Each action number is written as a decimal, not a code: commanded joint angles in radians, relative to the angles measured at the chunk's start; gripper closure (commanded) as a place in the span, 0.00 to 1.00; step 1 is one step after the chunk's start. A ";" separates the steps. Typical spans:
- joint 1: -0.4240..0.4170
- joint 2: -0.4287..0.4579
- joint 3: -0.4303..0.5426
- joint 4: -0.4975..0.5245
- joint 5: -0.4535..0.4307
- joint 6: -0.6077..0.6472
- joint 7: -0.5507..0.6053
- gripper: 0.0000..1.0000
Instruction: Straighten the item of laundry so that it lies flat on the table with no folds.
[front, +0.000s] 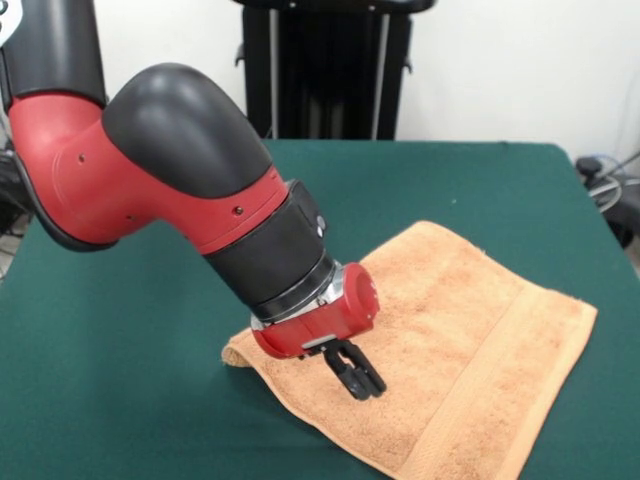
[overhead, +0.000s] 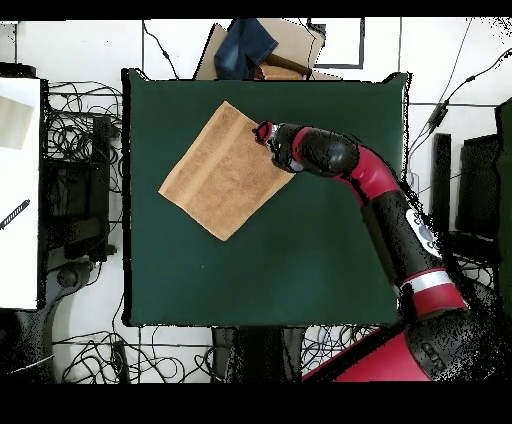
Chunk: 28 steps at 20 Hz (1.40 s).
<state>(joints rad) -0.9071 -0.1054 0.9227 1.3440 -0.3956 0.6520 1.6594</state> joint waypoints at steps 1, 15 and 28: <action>0.040 0.017 0.032 0.040 -0.003 0.040 -0.150 1.00; 0.046 0.059 0.042 0.064 -0.007 -0.013 -0.121 1.00; 0.039 0.064 0.048 0.047 0.013 0.034 -0.142 1.00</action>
<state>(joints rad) -0.8918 -0.0572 0.9271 1.3760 -0.3948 0.6518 1.6594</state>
